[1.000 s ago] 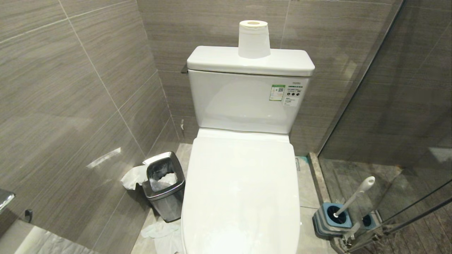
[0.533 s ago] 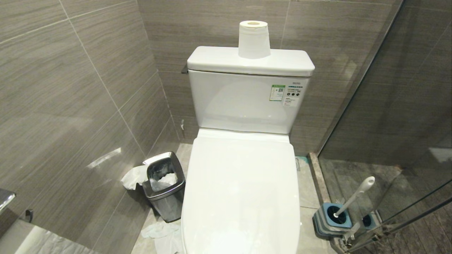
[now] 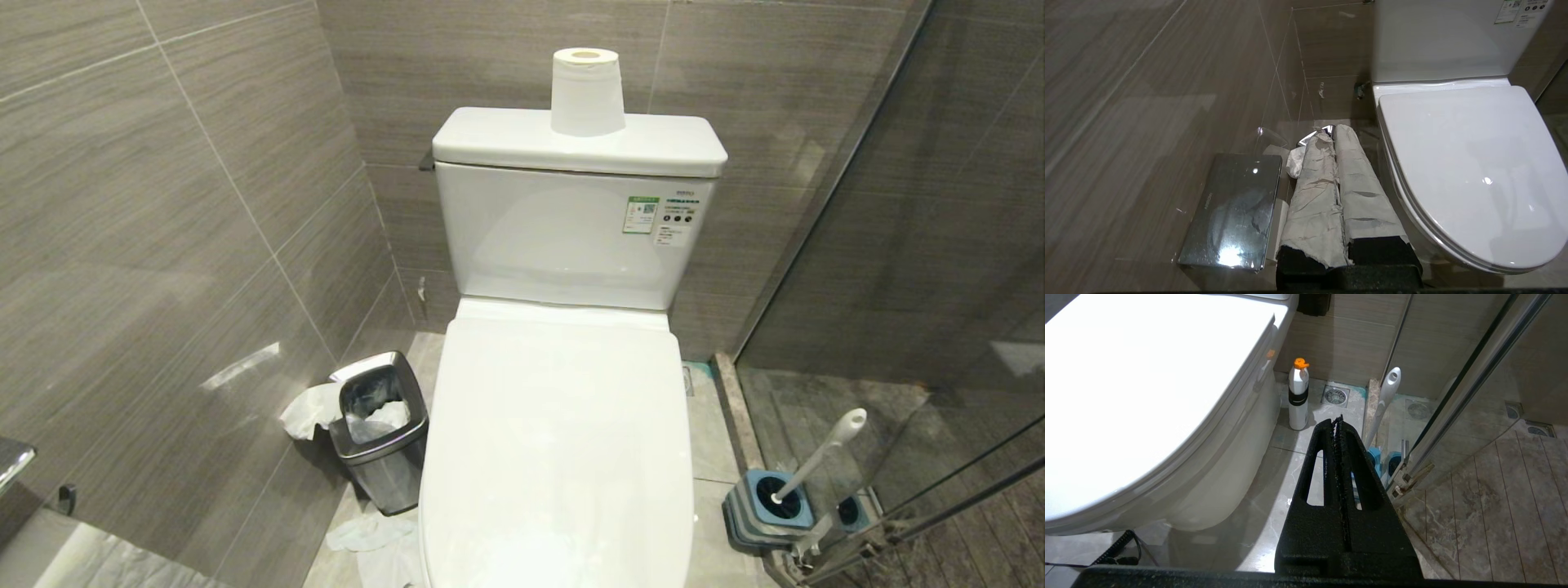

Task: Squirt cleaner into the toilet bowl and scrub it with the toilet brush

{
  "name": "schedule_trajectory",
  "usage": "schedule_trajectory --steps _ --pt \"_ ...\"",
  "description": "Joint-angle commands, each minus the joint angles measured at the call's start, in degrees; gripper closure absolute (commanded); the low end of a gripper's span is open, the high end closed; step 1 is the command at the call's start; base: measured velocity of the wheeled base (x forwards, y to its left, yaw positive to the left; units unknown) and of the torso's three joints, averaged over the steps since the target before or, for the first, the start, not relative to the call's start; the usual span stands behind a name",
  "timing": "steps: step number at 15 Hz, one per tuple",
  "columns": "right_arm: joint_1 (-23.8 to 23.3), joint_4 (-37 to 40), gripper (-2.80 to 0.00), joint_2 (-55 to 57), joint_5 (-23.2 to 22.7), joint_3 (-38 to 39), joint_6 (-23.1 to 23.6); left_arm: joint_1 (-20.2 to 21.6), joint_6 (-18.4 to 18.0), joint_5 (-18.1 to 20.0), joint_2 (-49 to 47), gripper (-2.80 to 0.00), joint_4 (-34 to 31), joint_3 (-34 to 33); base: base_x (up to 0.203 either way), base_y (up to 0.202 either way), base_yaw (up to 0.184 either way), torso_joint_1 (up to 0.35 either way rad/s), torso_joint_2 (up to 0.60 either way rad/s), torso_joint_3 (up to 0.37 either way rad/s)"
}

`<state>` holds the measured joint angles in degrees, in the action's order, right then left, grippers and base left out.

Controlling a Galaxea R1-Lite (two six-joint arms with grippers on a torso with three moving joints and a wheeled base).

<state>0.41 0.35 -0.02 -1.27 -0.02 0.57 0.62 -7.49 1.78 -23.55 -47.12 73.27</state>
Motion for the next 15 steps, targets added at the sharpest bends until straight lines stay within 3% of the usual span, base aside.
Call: schedule_trajectory --steps 1,6,13,15 --pt "0.0 0.0 0.0 0.0 0.0 -0.1 0.0 0.6 -0.9 0.1 7.0 0.0 1.5 -5.2 0.0 0.0 0.0 0.0 0.0 0.0" --pt "0.0 0.0 0.0 0.0 0.0 0.0 0.0 -0.3 -4.7 -0.2 12.8 0.0 3.8 -11.1 0.0 0.0 0.0 0.0 0.0 0.0" --pt "0.0 0.0 0.0 0.0 0.0 0.0 0.0 -0.6 -5.0 -0.6 23.3 0.0 3.9 -22.2 0.0 0.0 0.0 0.0 0.0 0.0" --pt "0.0 0.0 0.0 0.0 0.0 0.0 0.0 -0.6 -4.9 -1.1 23.5 0.0 6.8 -26.2 0.0 0.0 0.0 0.0 0.0 0.0"
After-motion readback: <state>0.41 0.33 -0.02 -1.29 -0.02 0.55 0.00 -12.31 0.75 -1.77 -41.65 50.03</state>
